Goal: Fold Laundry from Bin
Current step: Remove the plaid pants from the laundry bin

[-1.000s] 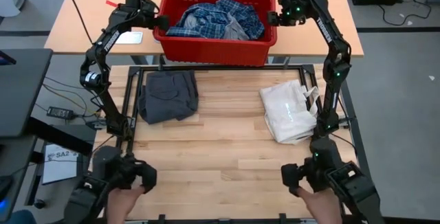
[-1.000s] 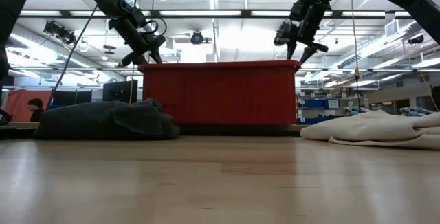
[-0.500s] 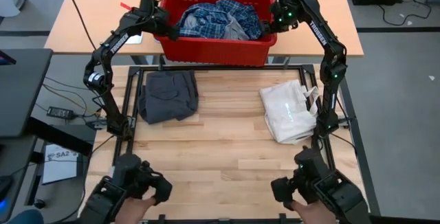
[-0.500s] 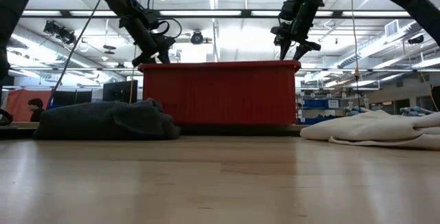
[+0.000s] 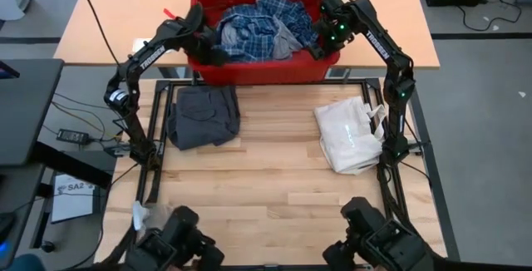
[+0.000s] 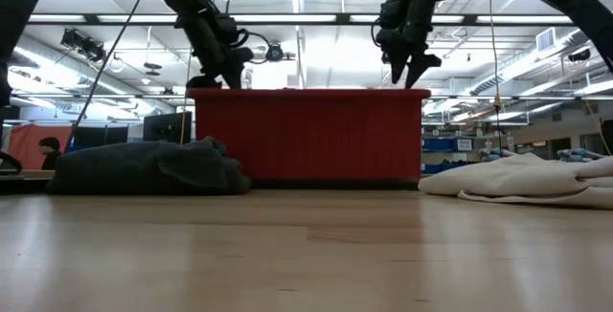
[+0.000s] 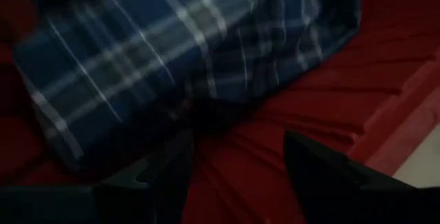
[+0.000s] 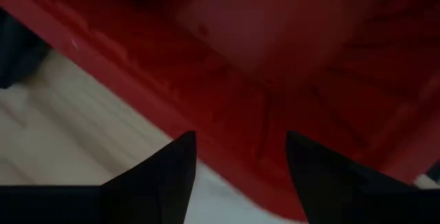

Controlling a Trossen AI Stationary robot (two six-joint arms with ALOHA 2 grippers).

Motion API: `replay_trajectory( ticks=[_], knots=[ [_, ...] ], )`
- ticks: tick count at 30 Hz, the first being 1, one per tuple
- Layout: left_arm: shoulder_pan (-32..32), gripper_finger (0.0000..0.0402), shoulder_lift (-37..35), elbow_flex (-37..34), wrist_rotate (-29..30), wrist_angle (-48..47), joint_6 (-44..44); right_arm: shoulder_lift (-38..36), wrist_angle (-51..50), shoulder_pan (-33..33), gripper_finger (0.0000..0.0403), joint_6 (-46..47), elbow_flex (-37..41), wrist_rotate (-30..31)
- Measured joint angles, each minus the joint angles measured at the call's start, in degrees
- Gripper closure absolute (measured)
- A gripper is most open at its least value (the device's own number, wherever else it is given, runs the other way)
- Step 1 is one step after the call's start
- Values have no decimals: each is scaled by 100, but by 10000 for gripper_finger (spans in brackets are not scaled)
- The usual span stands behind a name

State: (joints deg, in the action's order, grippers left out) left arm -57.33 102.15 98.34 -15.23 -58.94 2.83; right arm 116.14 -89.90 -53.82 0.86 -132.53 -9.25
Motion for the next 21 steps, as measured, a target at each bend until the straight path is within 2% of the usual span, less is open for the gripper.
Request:
replay_trajectory(
  ticks=[5,10,21],
  knots=[
    [352,171,-84,-8,83,-276,57,-39,-9,2,174,38,0,-228],
    [591,171,-210,-30,106,-453,216,-85,17,-36,174,-53,0,-189],
    [612,171,-430,-19,351,-65,324,-85,13,-243,174,-5,0,-88]
  ],
)
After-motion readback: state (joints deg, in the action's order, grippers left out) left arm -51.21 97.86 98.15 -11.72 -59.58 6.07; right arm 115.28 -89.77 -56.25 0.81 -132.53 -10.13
